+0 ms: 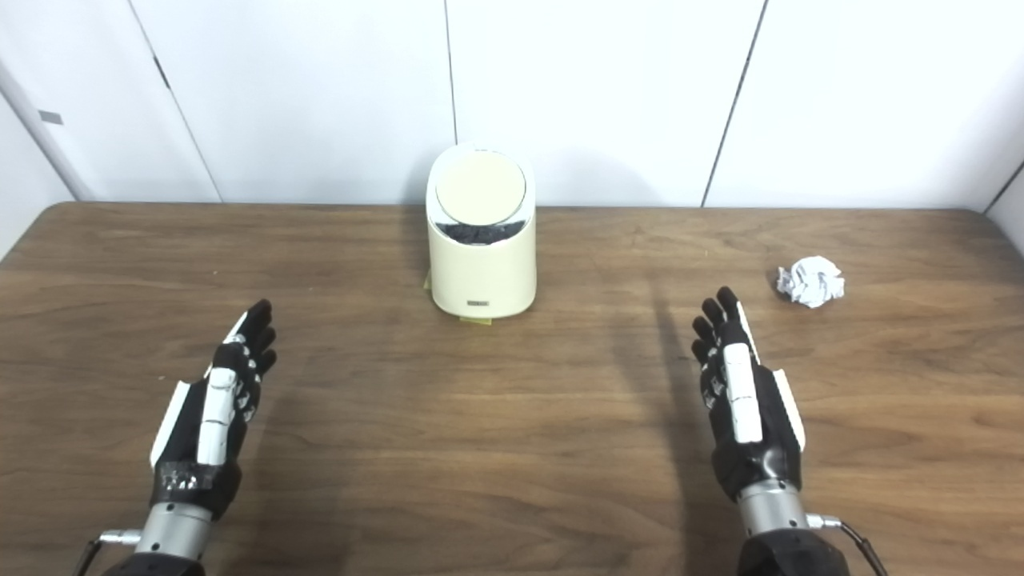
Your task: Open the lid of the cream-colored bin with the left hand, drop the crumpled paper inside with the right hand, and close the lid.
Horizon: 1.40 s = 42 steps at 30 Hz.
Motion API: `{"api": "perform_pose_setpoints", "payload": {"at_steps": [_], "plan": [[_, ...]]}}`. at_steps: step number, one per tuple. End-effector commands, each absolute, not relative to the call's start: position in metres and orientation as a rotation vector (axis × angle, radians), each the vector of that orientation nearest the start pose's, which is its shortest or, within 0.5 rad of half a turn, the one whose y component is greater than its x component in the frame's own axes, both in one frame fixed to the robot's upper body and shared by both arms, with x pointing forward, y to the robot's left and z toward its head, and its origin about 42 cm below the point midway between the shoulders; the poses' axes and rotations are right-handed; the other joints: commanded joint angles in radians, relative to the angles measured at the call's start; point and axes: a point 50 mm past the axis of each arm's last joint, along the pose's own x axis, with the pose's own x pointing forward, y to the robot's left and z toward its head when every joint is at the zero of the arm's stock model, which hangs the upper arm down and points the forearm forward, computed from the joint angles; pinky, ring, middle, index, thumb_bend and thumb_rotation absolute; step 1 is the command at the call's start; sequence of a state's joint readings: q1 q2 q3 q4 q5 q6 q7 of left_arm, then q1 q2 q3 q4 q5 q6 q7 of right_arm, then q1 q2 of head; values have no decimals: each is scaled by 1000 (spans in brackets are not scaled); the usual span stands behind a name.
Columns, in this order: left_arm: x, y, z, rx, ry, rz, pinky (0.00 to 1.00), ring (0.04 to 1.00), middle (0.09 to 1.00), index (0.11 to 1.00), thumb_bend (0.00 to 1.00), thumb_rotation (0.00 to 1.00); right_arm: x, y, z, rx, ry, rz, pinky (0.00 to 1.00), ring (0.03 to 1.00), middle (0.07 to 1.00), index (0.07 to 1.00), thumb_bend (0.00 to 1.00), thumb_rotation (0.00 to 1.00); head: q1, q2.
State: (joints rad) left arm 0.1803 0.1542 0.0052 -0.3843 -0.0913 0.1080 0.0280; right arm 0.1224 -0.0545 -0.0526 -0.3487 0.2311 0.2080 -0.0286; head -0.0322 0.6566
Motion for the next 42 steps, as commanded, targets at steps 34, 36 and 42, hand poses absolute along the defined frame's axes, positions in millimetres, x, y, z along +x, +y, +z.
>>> {"api": "perform_pose_setpoints", "payload": {"at_steps": [34, 36, 42], "plan": [[224, 251, 148, 17, -121, 44, 1000, 1000, 1000, 1000, 570, 977, 222, -239, 143, 195, -43, -45, 1000, 983, 987, 1000, 507, 823, -6, -119], [223, 250, 146, 24, -117, 52, 1000, 1000, 1000, 1000, 554, 957, 221, -239, 140, 200, -42, -39, 1000, 989, 991, 1000, 501, 823, -1, -131], [231, 255, 157, 103, -153, 25, 1000, 1000, 992, 1000, 627, 645, 220, -240, 136, 205, -35, -45, 1000, 987, 985, 997, 498, 810, 9, -152]]}}
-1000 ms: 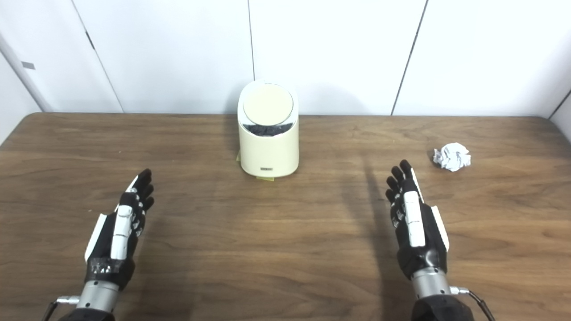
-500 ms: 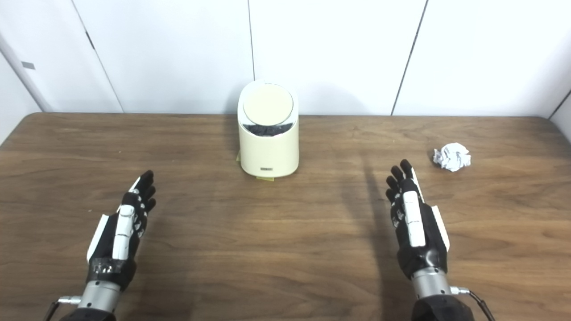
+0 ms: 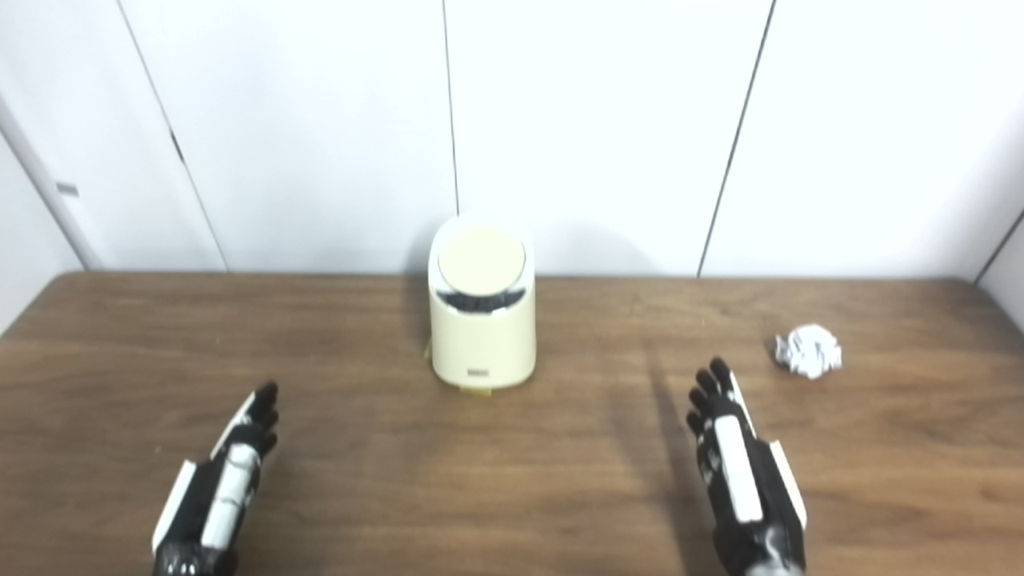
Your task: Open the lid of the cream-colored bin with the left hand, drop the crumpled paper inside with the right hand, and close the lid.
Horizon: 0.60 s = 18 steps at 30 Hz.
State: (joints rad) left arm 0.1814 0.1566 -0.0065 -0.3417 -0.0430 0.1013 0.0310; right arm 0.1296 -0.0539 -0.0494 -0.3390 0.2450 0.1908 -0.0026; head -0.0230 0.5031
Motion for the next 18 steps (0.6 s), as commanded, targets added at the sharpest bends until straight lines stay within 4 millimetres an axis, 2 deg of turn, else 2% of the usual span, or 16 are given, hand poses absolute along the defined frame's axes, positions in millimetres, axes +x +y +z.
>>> {"api": "perform_pose_setpoints", "payload": {"at_steps": [1, 3, 6, 10, 14, 18], "plan": [[235, 256, 163, 111, -173, 15, 1000, 1000, 991, 1000, 681, 586, 220, -240, 135, 203, -34, -43, 1000, 988, 986, 998, 491, 812, 2, -6], [244, 257, 176, 137, -206, 4, 999, 1000, 982, 1000, 782, 512, 220, -240, 134, 203, -30, -40, 1000, 988, 987, 998, 475, 809, 1, -13], [257, 258, 191, 170, -230, -3, 990, 999, 974, 994, 878, 450, 220, -239, 132, 203, -28, -39, 1000, 987, 985, 999, 487, 772, 2, -19], [279, 257, 218, 222, -266, -27, 985, 992, 968, 987, 917, 407, 219, -239, 131, 193, -27, -33, 1000, 986, 988, 1000, 527, 750, 1, -18], [306, 254, 243, 265, -298, -58, 979, 979, 954, 977, 950, 390, 219, -238, 131, 196, -21, -35, 1000, 982, 987, 1000, 505, 734, 0, -14], [328, 247, 260, 302, -314, -80, 991, 981, 951, 963, 965, 367, 219, -238, 131, 192, -20, -33, 1000, 980, 988, 1000, 509, 719, -1, -11]]}}
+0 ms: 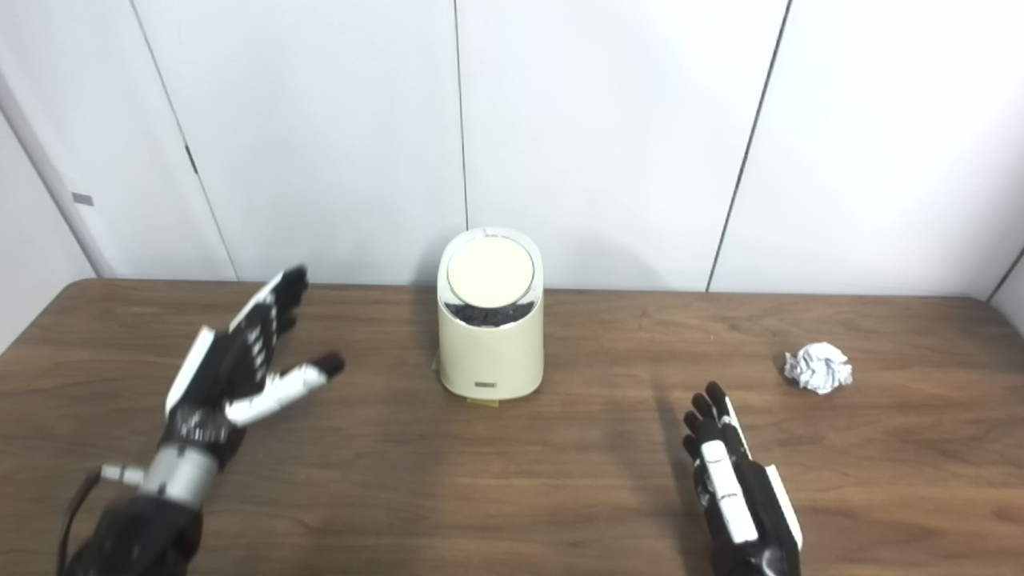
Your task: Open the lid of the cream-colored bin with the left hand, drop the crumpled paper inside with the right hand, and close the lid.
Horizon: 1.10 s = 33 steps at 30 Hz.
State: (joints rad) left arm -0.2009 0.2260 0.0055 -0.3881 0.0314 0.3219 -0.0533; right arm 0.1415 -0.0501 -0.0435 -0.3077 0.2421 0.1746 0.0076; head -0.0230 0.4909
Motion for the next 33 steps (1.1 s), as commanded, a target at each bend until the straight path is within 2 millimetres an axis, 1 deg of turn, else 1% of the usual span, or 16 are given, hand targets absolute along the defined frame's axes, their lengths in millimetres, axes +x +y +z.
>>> {"api": "perform_pose_setpoints", "payload": {"at_steps": [1, 4, 6, 10, 11, 14, 17, 20, 23, 27, 29, 33], "plan": [[335, 244, 266, 347, -322, -88, 992, 981, 949, 963, 957, 376, 219, -237, 131, 187, -19, -30, 1000, 981, 989, 1000, 504, 716, -1, 1], [349, 238, 278, 410, -334, -103, 956, 954, 923, 949, 932, 377, 219, -236, 131, 182, -19, -25, 1000, 975, 981, 1000, 498, 709, -1, 1], [361, 233, 286, 453, -326, -126, 974, 952, 920, 950, 926, 359, 220, -236, 130, 188, -19, -24, 1000, 976, 981, 1000, 490, 704, -1, 5], [383, 224, 299, 553, -311, -158, 987, 951, 917, 950, 942, 327, 221, -235, 131, 191, -17, -22, 1000, 982, 985, 1000, 486, 697, 0, 4], [388, 221, 303, 588, -305, -165, 975, 954, 920, 941, 949, 333, 221, -234, 130, 190, -14, -22, 1000, 979, 985, 1000, 500, 696, 0, 4], [407, 211, 313, 684, -304, -183, 938, 944, 913, 925, 974, 337, 222, -232, 130, 193, -7, -23, 1000, 978, 986, 1000, 502, 704, -2, 3], [424, 201, 319, 717, -311, -191, 918, 938, 908, 911, 997, 317, 224, -230, 129, 191, -5, -21, 1000, 973, 985, 1000, 494, 708, -3, 3], [437, 192, 323, 725, -309, -195, 913, 954, 924, 915, 1000, 299, 224, -229, 129, 188, -7, -19, 1000, 971, 982, 1000, 495, 713, -5, 3], [448, 184, 326, 756, -320, -191, 874, 944, 924, 911, 997, 307, 225, -227, 129, 189, -9, -18, 1000, 966, 980, 1000, 478, 718, -8, 3], [460, 175, 332, 781, -336, -202, 856, 939, 928, 918, 963, 305, 225, -226, 129, 184, -11, -16, 1000, 966, 978, 1000, 468, 725, -14, 2], [464, 170, 334, 790, -339, -211, 884, 955, 936, 936, 944, 294, 225, -225, 129, 183, -13, -17, 1000, 967, 978, 1000, 486, 729, -16, 1], [469, 159, 342, 816, -353, -219, 887, 953, 934, 940, 933, 274, 227, -223, 128, 181, -14, -16, 1000, 966, 978, 1000, 492, 727, -19, 0]]}}
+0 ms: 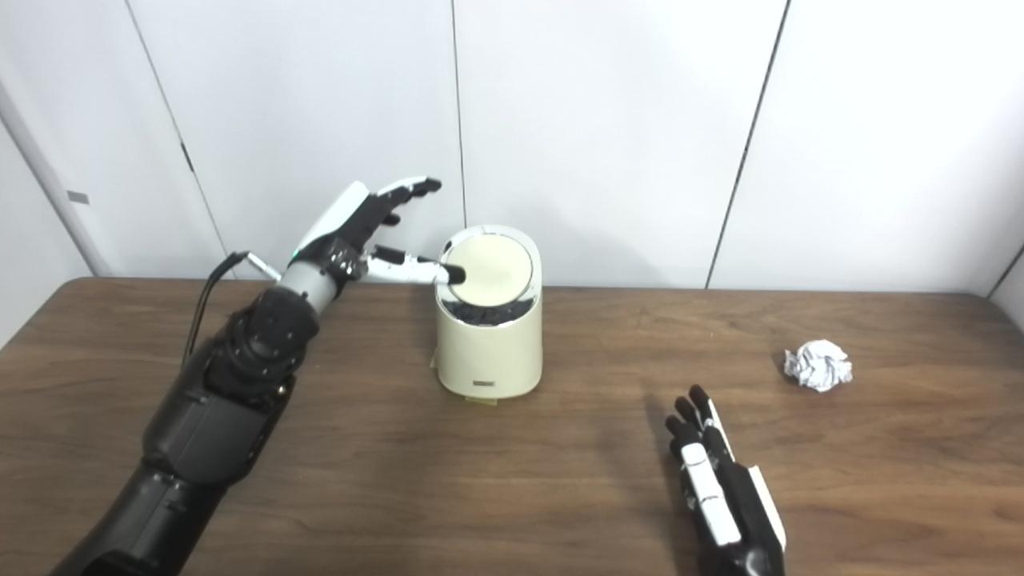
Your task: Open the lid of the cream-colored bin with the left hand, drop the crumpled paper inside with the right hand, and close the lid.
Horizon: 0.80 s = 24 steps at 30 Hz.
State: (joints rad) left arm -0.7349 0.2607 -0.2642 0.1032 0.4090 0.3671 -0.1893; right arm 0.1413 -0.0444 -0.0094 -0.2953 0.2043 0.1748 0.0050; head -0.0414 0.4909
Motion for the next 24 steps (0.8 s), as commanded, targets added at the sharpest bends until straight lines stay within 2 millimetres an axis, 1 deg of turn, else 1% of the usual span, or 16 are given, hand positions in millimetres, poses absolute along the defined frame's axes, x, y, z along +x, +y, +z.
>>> {"api": "perform_pose_setpoints", "payload": {"at_steps": [1, 5, 10, 12, 15, 19, 24], "plan": [[471, 156, 343, 825, -352, -221, 885, 957, 938, 937, 938, 272, 227, -223, 128, 178, -14, -16, 1000, 967, 978, 1000, 486, 727, -2, 1], [476, 146, 346, 858, -343, -224, 853, 957, 951, 928, 958, 264, 228, -220, 129, 178, -15, -13, 994, 966, 979, 1000, 487, 731, -5, 2], [485, 137, 348, 888, -354, -243, 886, 961, 955, 924, 948, 231, 229, -218, 131, 174, -21, -11, 987, 963, 976, 1000, 509, 726, -13, 5], [487, 134, 348, 902, -354, -253, 878, 955, 951, 925, 948, 234, 229, -217, 132, 169, -25, -13, 988, 964, 977, 1000, 504, 725, -15, 7], [489, 131, 348, 907, -345, -264, 877, 953, 948, 928, 951, 234, 229, -216, 132, 168, -21, -23, 993, 965, 976, 1000, 511, 712, -17, 9], [489, 126, 347, 929, -338, -277, 851, 939, 934, 926, 960, 234, 229, -215, 134, 179, -19, -31, 1000, 962, 974, 1000, 526, 701, -18, 18], [489, 122, 347, 1030, -344, -281, 847, 935, 933, 921, 953, 251, 229, -216, 135, 170, -26, -27, 998, 966, 975, 1000, 509, 729, -20, 23]]}}
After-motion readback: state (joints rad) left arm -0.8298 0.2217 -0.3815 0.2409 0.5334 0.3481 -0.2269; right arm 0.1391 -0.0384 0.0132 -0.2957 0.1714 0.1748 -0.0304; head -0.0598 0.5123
